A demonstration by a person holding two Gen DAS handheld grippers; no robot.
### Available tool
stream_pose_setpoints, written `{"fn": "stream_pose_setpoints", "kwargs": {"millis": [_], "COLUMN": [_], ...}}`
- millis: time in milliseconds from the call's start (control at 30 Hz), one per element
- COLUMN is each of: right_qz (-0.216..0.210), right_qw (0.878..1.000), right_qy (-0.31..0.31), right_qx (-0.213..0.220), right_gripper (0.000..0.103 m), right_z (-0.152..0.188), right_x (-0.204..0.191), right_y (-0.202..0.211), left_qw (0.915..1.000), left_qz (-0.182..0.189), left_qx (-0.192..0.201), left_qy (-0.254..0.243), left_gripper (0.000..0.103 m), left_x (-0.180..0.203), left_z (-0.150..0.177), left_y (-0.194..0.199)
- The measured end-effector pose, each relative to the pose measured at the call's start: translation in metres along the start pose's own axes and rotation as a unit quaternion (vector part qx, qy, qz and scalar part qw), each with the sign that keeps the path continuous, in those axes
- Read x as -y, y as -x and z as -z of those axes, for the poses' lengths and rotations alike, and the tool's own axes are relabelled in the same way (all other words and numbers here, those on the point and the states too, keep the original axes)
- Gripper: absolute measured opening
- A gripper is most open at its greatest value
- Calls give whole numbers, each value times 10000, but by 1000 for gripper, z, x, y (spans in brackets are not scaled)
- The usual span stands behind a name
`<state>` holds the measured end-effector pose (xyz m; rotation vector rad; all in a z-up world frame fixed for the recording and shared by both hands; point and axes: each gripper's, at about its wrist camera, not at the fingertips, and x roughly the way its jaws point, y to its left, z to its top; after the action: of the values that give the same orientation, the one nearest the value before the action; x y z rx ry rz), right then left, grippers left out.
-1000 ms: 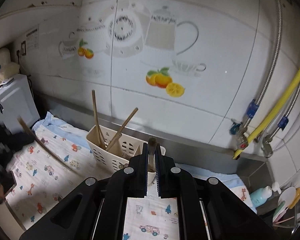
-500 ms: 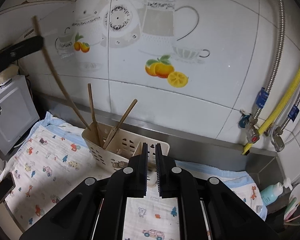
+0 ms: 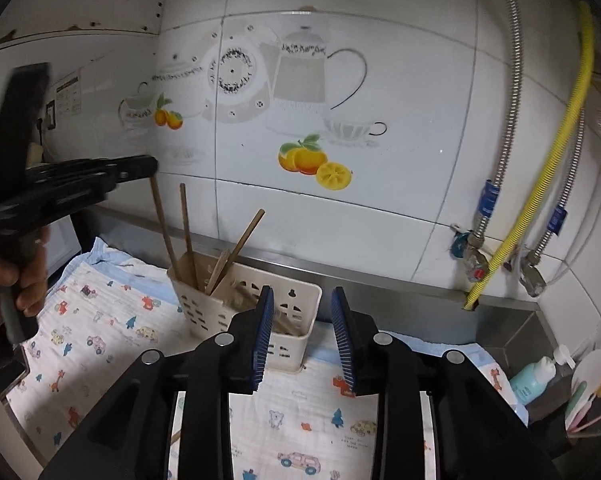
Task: Organize utensils
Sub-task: 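Open both tools and move them back over the last chopsticks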
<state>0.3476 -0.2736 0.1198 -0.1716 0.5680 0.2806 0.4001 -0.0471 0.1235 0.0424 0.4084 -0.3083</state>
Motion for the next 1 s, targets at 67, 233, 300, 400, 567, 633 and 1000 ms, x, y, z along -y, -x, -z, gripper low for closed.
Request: {"fn": "stream_pose_setpoints", "kwargs": {"millis": [67,233,300,400,567,633,1000], "right_qz": [-91,-238,-363,-395,-565,-588,-484], "right_qw": [10000,9996,9989,9978,9929,9904,9824], "right_qy": [-20,-68,-176,-258,-601,-739,-1145], "right_qx": [9,-104,-239,-457,-859,-1014,-1395], "right_gripper": [31,31,31,31,31,31,20], "right_z": [12,51,73,106,164,187,248], "right_x": [-4,-23,-32,-50,-83,-99,-151], "right_y": [8,24,28,31,34,34,29], "left_qw": [10000,10000,10000,9999,9997,9996,9971], "left_qz": [28,27,-6,-3,-82,-119,-479], "left_qx": [-14,-23,6,8,-66,-86,-488], "left_qy": [47,57,50,132,224,230,326], "left_gripper": [8,8,9,9,33,37,49], "left_x": [-2,0,-1,-4,-12,-15,-32], "left_z": [1,4,7,15,49,66,157], "left_y": [0,11,21,40,73,86,137]}}
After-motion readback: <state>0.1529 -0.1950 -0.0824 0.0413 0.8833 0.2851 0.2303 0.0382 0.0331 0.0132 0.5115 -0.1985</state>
